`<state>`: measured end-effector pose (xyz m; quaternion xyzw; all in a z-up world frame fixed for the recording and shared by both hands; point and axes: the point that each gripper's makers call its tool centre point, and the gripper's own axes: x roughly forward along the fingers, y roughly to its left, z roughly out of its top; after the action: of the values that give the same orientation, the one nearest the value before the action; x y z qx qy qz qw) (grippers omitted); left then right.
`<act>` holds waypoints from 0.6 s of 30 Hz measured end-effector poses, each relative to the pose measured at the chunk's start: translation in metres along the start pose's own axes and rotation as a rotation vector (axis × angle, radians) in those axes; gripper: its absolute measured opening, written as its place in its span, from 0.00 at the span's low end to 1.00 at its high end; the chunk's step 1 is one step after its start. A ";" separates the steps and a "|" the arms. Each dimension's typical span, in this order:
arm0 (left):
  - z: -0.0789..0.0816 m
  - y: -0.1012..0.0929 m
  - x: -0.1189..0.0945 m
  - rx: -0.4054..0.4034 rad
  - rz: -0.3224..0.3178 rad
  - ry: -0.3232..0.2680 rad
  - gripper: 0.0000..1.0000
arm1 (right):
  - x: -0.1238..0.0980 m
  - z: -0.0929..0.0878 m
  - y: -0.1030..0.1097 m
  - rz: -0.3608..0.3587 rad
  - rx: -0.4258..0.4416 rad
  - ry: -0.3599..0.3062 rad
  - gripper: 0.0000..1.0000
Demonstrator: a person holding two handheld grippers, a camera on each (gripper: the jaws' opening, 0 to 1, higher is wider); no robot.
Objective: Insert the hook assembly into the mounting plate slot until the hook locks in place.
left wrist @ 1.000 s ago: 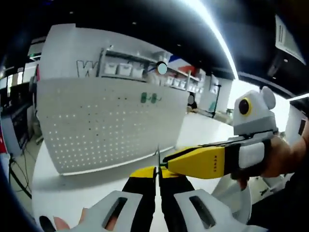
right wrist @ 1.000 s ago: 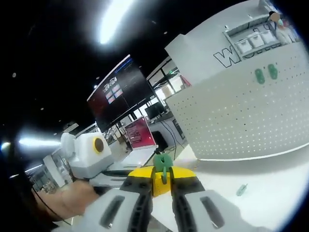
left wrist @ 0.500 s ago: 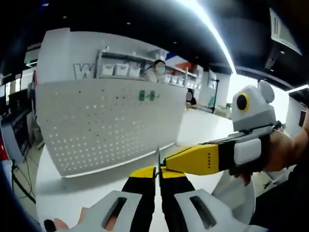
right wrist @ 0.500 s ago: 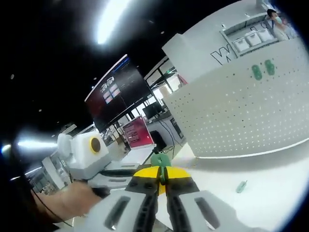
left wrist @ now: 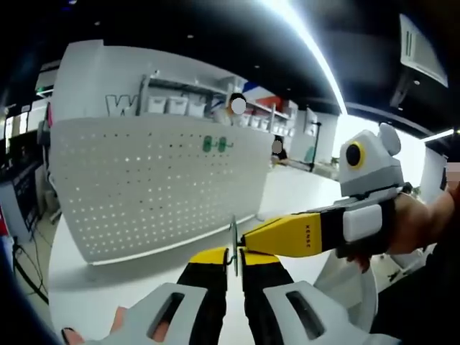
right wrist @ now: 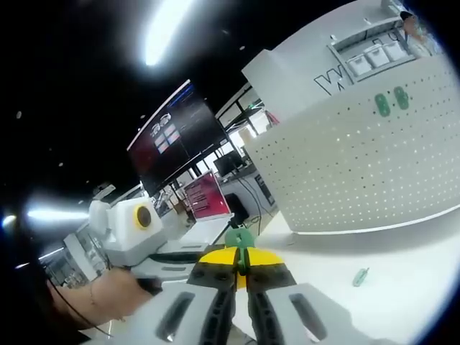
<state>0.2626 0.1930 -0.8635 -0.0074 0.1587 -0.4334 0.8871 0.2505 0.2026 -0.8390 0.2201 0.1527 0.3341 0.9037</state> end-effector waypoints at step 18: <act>0.007 -0.004 -0.002 0.053 -0.013 -0.059 0.48 | -0.001 0.020 -0.006 -0.007 -0.146 -0.021 0.01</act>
<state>0.2604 0.1907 -0.8553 0.0022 0.1207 -0.4428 0.8884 0.2610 0.1916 -0.8251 0.1563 0.1193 0.3386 0.9201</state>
